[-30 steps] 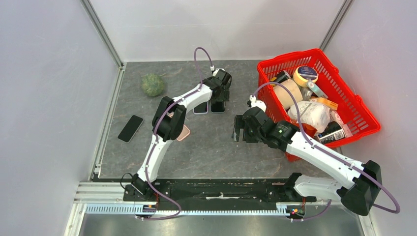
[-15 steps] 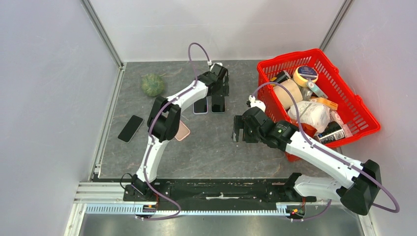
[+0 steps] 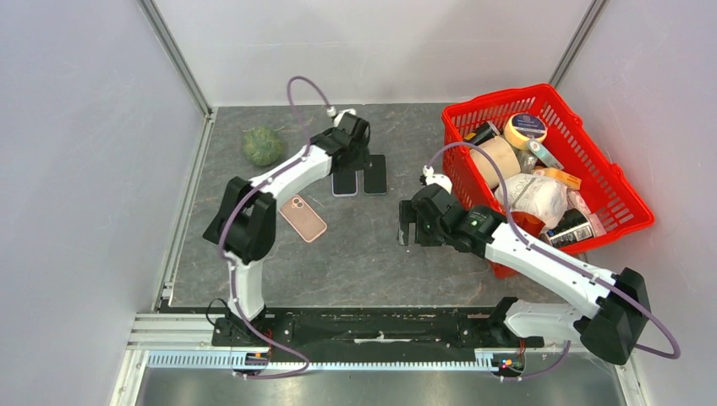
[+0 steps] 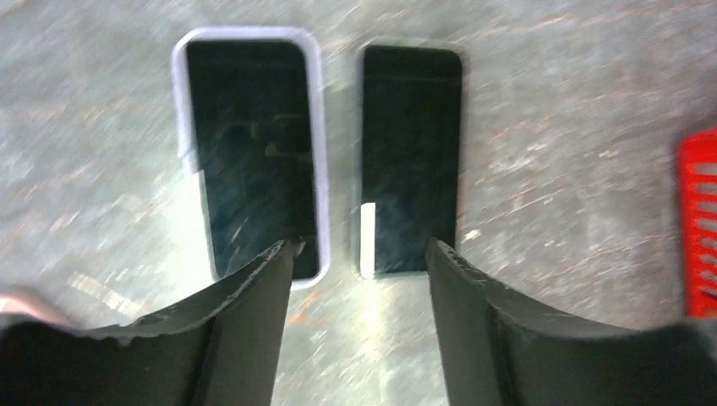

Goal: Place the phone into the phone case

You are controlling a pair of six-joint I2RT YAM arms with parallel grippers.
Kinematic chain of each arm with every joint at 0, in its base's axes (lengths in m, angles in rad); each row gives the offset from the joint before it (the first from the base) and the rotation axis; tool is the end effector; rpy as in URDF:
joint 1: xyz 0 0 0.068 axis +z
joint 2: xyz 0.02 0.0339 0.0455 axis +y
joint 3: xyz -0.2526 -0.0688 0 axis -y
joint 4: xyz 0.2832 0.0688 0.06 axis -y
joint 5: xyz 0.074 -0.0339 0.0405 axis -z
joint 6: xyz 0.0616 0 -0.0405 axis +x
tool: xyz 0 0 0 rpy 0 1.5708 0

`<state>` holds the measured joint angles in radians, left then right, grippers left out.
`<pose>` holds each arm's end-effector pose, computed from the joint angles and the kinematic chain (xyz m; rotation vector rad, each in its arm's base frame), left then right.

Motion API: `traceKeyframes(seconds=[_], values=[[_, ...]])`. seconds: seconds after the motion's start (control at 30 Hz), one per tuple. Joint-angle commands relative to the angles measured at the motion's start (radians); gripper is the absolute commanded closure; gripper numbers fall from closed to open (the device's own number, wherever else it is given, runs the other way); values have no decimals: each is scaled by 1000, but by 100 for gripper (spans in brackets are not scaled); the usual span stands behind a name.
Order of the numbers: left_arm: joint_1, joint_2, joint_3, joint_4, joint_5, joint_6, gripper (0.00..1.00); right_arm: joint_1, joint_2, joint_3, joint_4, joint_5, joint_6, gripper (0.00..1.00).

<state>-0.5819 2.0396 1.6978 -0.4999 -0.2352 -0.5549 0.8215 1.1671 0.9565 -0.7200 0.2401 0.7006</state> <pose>0.4342 -0.2685 0.2006 -0.0756 2.3961 -0.2535 0.2084 0.2025 0.2379 -0.0512 2.4972 0.3526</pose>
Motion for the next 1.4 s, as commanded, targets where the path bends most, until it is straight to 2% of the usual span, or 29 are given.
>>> traceKeyframes(seconds=[0.0,0.07,0.13,0.3,0.63,0.97,1.07,1.23,1.37], values=[[36,-224,-195,-84,-127,-220,40,-2,36,26,43,-18,-25,3],[48,-314,-331,-115,-170,-293,49,-2,49,20,62,-26,-31,3],[66,-400,-456,-120,-190,-359,53,-2,64,15,79,-29,-38,3],[100,-537,-642,-177,-234,-447,59,-2,101,9,109,-44,-52,3],[149,-519,-730,-198,-226,-509,59,-2,116,-5,145,-66,-62,4],[158,-436,-790,-106,-159,-517,60,-7,120,-13,156,-81,-77,4],[157,-438,-816,-84,-138,-503,67,-8,120,-17,164,-85,-78,4],[147,-466,-875,-54,-93,-452,86,-14,120,-22,172,-87,-83,4],[84,-502,-892,-29,-37,-378,96,-25,118,-23,177,-82,-88,3]])
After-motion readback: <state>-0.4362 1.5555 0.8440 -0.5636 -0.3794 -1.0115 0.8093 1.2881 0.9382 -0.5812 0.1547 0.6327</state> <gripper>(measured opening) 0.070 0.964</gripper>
